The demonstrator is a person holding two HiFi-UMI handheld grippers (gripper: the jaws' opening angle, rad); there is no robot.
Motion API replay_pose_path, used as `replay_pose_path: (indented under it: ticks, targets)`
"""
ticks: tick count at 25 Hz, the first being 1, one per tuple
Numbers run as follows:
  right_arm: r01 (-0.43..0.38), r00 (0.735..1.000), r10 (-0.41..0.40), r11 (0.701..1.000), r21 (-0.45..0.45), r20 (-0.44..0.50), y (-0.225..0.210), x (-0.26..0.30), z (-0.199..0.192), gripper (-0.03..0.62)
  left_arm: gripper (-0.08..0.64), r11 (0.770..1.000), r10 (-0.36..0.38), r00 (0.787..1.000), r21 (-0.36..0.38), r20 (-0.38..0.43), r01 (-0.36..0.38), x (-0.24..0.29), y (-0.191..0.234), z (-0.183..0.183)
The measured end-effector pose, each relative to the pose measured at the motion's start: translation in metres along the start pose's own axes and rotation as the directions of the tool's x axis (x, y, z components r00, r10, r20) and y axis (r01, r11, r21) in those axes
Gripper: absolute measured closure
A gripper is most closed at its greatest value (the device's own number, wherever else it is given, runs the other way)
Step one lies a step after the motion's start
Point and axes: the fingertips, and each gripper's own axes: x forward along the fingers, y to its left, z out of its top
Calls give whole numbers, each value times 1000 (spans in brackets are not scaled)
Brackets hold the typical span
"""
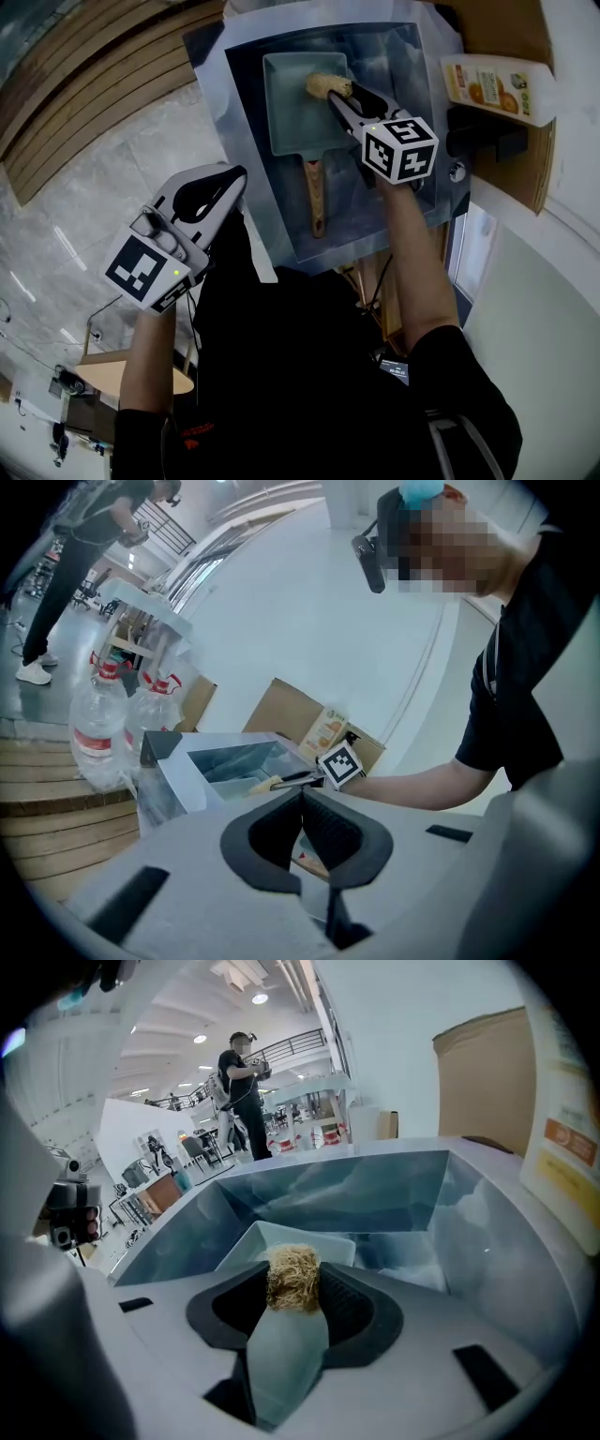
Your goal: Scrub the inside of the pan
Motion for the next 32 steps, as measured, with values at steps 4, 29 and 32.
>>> replay_pose_path:
  ticks: [4,29,32]
  targets:
    - [19,1000,-20,1000,-7,-16,-10,12,4,425,541,1000,1,1000,-7,10,-1,4,8,4]
    - [7,995,-14,998,-69,-103,2,-1,-28,426,541,1000,-22,1000,-5,-8,22,12,-8,-4]
    - [0,994,-8,997,-71,-109,7,-8,-39,426,541,1000,-27,1000,1,-15,27,12,-17,-9]
